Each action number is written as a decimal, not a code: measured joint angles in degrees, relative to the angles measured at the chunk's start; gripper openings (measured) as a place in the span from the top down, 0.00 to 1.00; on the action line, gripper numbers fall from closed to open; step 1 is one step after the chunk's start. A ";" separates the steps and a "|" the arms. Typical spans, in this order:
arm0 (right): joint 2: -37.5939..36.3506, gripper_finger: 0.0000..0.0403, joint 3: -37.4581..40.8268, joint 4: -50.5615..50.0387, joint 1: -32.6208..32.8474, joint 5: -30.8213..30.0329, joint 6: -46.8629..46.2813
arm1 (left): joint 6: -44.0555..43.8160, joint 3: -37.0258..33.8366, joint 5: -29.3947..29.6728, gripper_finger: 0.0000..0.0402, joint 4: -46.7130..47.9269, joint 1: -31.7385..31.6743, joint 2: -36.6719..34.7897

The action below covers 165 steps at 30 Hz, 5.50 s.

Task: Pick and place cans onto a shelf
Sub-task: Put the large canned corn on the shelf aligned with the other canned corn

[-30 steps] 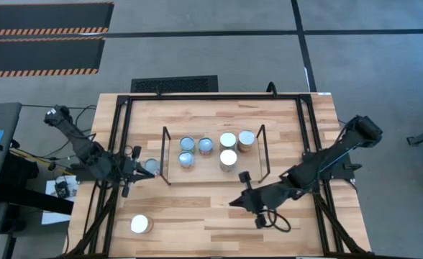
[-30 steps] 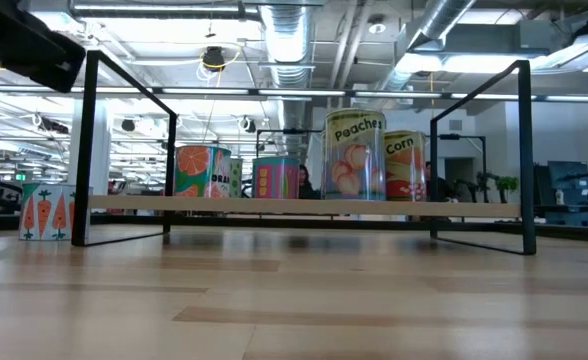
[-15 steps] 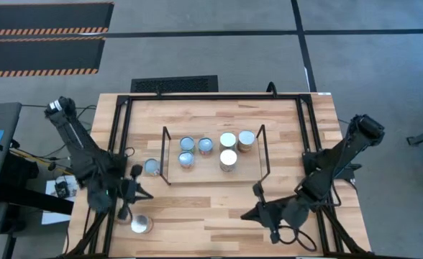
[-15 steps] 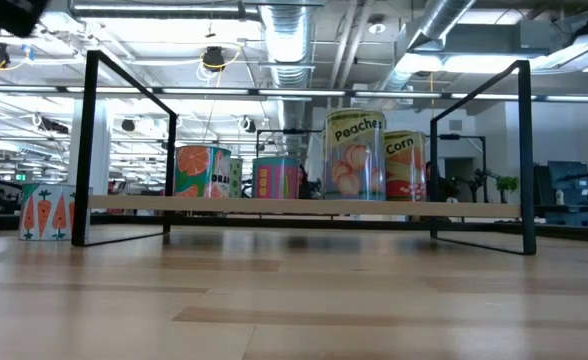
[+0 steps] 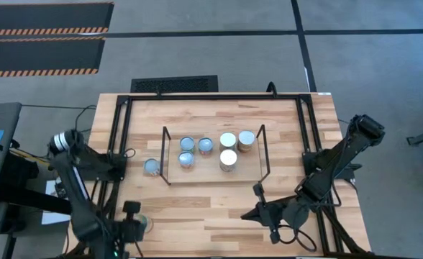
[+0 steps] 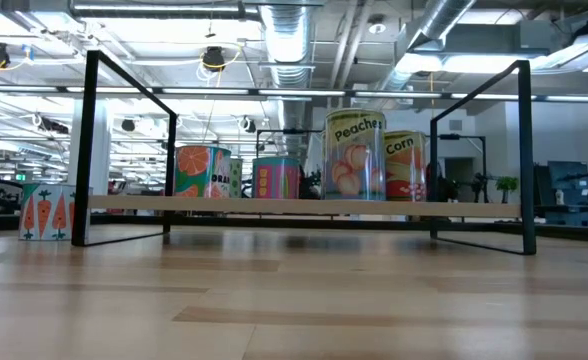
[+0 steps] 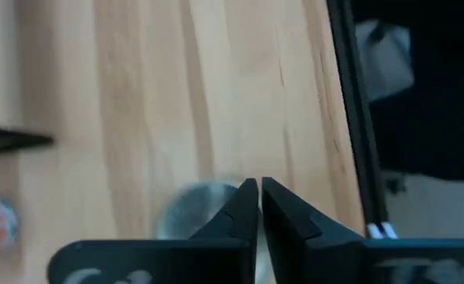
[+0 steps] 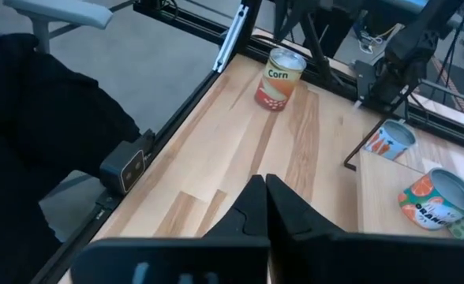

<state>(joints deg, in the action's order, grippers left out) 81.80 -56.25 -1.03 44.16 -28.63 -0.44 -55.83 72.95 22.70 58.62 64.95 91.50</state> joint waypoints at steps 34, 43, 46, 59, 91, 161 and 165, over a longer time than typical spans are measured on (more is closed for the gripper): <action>0.02 0.99 -0.04 -0.37 -0.27 0.22 0.74 | 17.56 20.01 -4.99 1.00 15.84 -6.60 18.11; 0.02 0.99 -0.04 -1.60 1.55 0.23 0.01 | 54.21 22.89 -3.78 1.00 2.06 -22.44 18.06; 0.02 0.99 -0.04 -1.77 2.19 0.15 -0.90 | 62.86 22.89 -7.86 1.00 -2.01 -28.57 18.07; 0.02 0.99 -0.04 -2.06 2.75 0.05 -1.34 | 80.29 21.44 -12.69 1.00 -12.61 -38.23 18.35; 0.05 0.99 -0.13 -3.49 2.71 0.05 -4.13 | 81.72 27.64 -6.41 0.84 -8.15 -38.23 23.03; 15.95 0.64 -12.90 -17.54 -11.55 9.39 -5.66 | 58.33 -43.49 -10.67 1.00 -49.80 -39.56 -57.41; 21.09 0.62 -19.73 -25.47 -11.81 9.18 -2.37 | 58.30 -43.49 -10.65 1.00 -49.81 -39.56 -57.43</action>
<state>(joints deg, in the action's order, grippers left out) 102.89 -75.97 -26.51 32.35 -19.46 -2.81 2.47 29.45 12.05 8.81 25.39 34.06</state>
